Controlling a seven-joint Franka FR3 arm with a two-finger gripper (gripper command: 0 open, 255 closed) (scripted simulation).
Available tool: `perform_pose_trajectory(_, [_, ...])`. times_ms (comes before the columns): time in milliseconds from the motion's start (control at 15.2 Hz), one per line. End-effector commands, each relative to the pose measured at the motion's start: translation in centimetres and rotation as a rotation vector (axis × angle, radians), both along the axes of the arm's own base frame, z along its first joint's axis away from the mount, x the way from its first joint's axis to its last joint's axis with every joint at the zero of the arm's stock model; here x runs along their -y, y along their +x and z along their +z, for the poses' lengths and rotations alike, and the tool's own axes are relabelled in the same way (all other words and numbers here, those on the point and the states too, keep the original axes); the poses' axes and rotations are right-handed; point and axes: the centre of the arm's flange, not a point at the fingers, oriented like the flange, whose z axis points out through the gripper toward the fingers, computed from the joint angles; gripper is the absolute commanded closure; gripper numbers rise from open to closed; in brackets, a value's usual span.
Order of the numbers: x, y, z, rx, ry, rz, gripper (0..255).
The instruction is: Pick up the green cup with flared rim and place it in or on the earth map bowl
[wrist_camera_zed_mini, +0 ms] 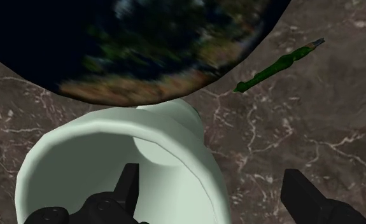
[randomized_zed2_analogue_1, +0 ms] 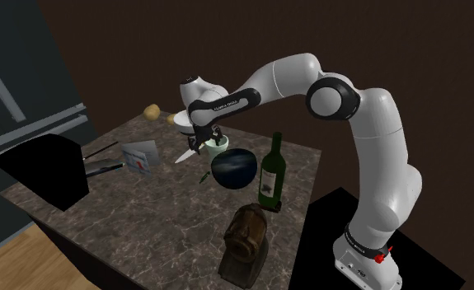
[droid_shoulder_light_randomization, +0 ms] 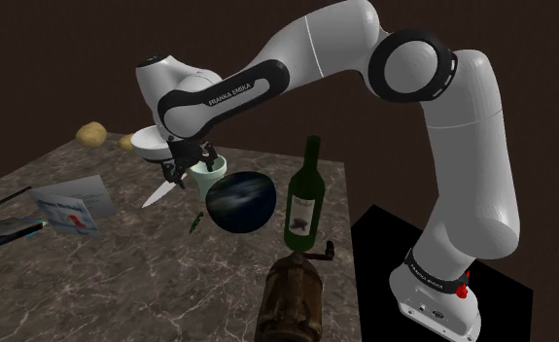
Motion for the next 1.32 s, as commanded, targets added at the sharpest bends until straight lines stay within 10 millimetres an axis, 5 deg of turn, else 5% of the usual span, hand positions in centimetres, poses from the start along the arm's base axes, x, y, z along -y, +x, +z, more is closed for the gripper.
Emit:
perform_pose_trajectory(0, [0.0,0.0,0.0,0.000,0.000,0.000,0])
perform_pose_trajectory(264, [0.0,0.0,0.0,0.000,0.000,0.000,0])
perform_pose_trajectory(330, [0.0,0.0,0.0,0.000,0.000,0.000,255])
perform_pose_trajectory(924, [0.0,0.0,0.0,0.000,0.000,0.000,255])
perform_pose_trajectory(1254, [0.0,0.0,2.6,0.000,0.000,0.000,255])
